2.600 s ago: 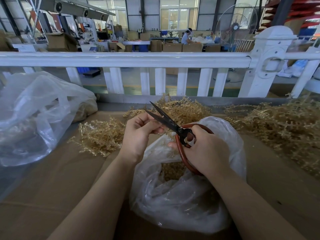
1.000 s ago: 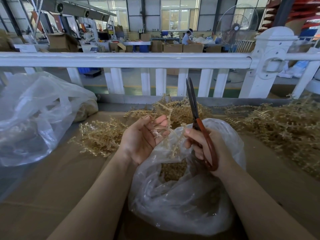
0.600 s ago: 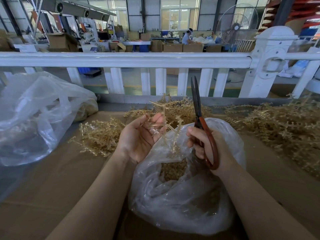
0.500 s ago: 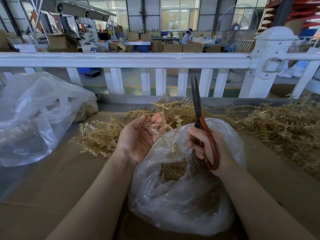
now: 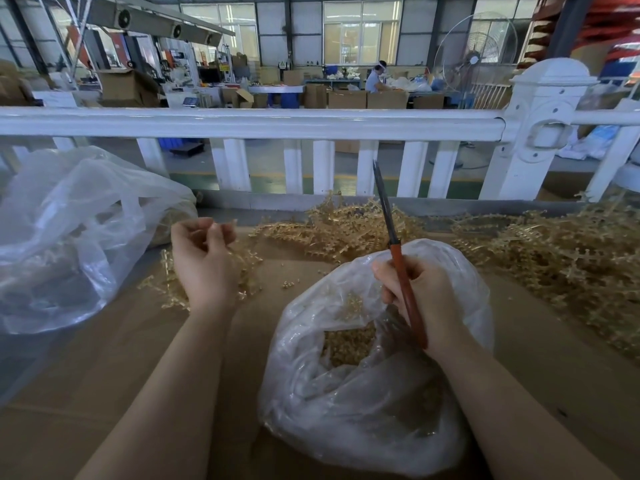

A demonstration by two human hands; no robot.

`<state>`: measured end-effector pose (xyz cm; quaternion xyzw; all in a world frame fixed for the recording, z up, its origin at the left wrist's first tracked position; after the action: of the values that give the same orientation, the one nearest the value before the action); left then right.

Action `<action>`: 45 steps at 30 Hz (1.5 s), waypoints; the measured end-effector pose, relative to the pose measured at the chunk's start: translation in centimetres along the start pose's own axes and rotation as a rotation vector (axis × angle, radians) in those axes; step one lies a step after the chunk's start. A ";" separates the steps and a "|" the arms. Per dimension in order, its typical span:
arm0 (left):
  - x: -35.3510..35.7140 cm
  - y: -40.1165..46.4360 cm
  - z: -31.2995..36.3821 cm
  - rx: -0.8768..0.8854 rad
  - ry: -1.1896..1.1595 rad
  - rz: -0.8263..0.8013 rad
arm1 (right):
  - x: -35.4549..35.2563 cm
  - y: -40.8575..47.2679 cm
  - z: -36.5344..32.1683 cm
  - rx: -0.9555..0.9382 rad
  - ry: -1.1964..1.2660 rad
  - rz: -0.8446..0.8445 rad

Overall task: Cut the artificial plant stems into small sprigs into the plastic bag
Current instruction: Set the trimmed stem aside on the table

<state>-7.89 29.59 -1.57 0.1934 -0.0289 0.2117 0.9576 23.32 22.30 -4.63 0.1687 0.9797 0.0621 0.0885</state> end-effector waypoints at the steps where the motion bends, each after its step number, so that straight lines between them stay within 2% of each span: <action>1: -0.5 0.1 0.1 0.025 0.076 0.037 | -0.2 0.0 -0.1 -0.036 -0.075 0.034; 3: -1.0 0.2 0.1 0.055 0.214 0.072 | -0.4 -0.2 -0.4 -0.102 -0.204 0.087; 6: -0.3 0.4 -0.4 0.080 0.525 0.004 | -0.5 -0.3 -0.7 -0.164 -0.367 0.135; 10: -0.3 0.8 -2.2 -0.023 0.957 -0.060 | -0.6 -0.4 -1.1 -0.207 -0.426 0.170; 15: -0.2 0.1 -1.8 0.015 1.086 -0.033 | -0.4 -0.8 -1.4 -0.265 -0.519 0.193; 18: 0.7 -0.6 0.3 0.184 1.037 0.031 | 0.0 -1.0 -1.8 -0.302 -0.523 0.192; 20: 3.2 -1.7 2.0 0.415 0.973 -0.081 | -0.2 -1.1 -1.8 -0.298 -0.510 0.202; 22: 7.1 -3.7 2.0 0.593 0.934 -0.370 | -0.3 -1.1 -1.9 -0.297 -0.511 0.217; 23: 9.1 -4.9 1.2 0.610 0.909 -0.555 | -0.3 -1.1 -1.9 -0.296 -0.513 0.222; 25: 12.1 -7.1 -1.7 0.518 0.897 -0.912 | -0.4 -1.2 -1.8 -0.296 -0.512 0.233; 27: 13.3 -7.8 -4.6 0.442 0.971 -1.068 | -0.5 -1.2 -1.7 -0.287 -0.518 0.239; 34: 14.1 -7.2 -8.8 0.359 1.238 -1.186 | -0.3 -1.1 -1.5 -0.276 -0.534 0.227; 45: 15.5 -6.0 -9.9 0.366 1.277 -1.174 | -0.5 -1.0 -1.1 -0.274 -0.511 0.244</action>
<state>8.43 34.49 -10.70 0.1720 0.6493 -0.2449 0.6992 23.21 21.07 -3.59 0.2817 0.8808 0.1591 0.3458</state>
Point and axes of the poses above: each hand's wrist, its own y-axis towards the middle knuckle, its own x-axis out of the palm, z = x × y, the point moved 9 cm from there along y, towards the middle knuckle, and after that the axes turned 5 degrees about -z, right-handed, at the moved point
